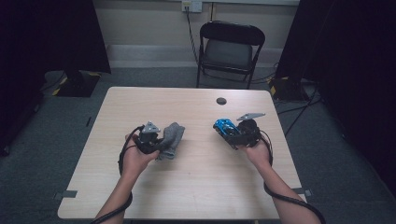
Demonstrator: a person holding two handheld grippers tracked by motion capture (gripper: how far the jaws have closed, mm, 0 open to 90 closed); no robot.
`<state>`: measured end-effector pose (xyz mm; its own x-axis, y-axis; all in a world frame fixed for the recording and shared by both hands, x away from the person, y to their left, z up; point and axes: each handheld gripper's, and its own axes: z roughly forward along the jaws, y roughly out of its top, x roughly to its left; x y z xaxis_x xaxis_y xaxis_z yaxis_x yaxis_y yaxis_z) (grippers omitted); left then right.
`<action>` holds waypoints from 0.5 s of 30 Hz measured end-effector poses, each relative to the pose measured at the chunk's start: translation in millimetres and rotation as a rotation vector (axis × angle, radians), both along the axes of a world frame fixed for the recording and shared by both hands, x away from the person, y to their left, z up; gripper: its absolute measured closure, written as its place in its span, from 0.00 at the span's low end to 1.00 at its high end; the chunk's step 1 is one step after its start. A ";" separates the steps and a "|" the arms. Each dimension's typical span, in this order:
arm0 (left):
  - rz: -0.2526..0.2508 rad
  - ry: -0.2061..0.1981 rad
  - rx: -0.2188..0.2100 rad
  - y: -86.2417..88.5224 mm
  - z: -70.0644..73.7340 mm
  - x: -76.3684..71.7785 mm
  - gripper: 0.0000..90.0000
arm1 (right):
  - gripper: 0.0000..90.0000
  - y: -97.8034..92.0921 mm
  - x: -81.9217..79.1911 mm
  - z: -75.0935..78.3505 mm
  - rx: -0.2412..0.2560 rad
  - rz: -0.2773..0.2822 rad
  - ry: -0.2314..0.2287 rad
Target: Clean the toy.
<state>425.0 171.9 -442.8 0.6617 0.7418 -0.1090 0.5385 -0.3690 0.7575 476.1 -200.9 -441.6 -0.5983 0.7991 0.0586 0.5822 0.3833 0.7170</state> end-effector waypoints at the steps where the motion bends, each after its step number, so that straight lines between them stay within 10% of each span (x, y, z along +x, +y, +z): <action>1: 0.005 0.004 -0.001 1.8 -1.3 1.6 0.82 | 0.31 -2.7 -0.3 -1.4 -0.004 -0.009 0.004; 15: 0.070 0.039 0.025 11.5 -24.0 19.8 0.82 | 0.31 -31.8 2.0 -27.5 -0.057 -0.071 0.034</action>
<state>444.8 183.5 -466.8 0.6040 0.7887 -0.1146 0.5927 -0.3484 0.7262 478.1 -232.7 -469.2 -0.5386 0.8420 0.0309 0.6328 0.3800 0.6746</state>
